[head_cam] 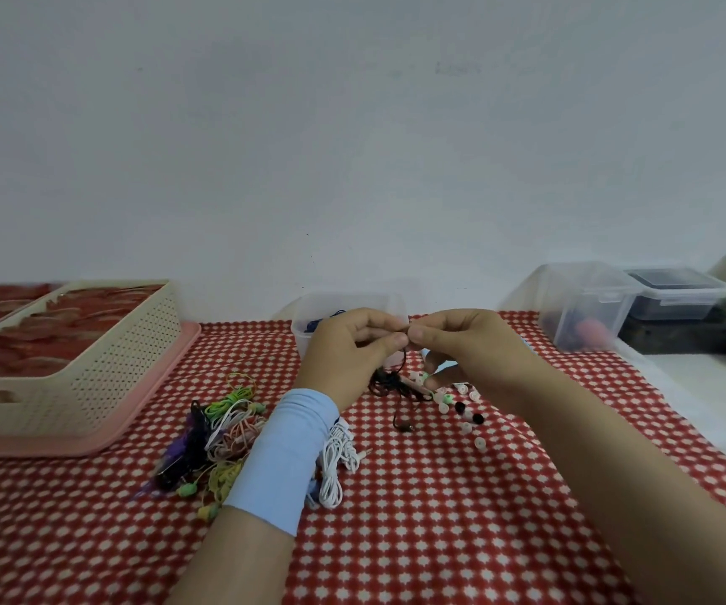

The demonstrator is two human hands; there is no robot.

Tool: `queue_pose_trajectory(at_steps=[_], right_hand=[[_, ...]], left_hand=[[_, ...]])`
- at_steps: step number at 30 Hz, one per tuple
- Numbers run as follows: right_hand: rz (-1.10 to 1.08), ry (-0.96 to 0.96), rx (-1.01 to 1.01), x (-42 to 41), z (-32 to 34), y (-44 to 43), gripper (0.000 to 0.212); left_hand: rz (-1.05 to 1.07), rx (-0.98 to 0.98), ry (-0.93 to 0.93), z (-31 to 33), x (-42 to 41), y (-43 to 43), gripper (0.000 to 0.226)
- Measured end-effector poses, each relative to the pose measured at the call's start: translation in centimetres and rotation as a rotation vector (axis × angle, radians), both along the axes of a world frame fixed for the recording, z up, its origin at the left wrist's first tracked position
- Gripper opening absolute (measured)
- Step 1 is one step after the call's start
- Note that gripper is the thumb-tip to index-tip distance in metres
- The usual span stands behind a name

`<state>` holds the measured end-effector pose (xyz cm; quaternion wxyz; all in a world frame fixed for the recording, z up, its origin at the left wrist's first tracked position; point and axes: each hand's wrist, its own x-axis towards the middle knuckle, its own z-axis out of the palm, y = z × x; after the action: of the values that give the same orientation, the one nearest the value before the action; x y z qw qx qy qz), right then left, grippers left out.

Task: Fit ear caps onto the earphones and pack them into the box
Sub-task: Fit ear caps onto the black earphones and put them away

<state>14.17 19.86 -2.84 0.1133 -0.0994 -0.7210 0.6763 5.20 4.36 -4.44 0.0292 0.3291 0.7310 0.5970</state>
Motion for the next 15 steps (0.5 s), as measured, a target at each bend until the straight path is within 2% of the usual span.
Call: queue_pose_trajectory(at_steps=[5, 15], right_hand=[[0.011, -0.010, -0.014, -0.06, -0.07, 0.04, 0.015], [-0.047, 0.153, 0.269, 0.06, 0.25, 0.05, 0.010]], left_hand=[[-0.008, -0.015, -0.015, 0.02, 0.02, -0.06, 0.011], [-0.060, 0.042, -0.214, -0.31, -0.36, 0.13, 0.010]])
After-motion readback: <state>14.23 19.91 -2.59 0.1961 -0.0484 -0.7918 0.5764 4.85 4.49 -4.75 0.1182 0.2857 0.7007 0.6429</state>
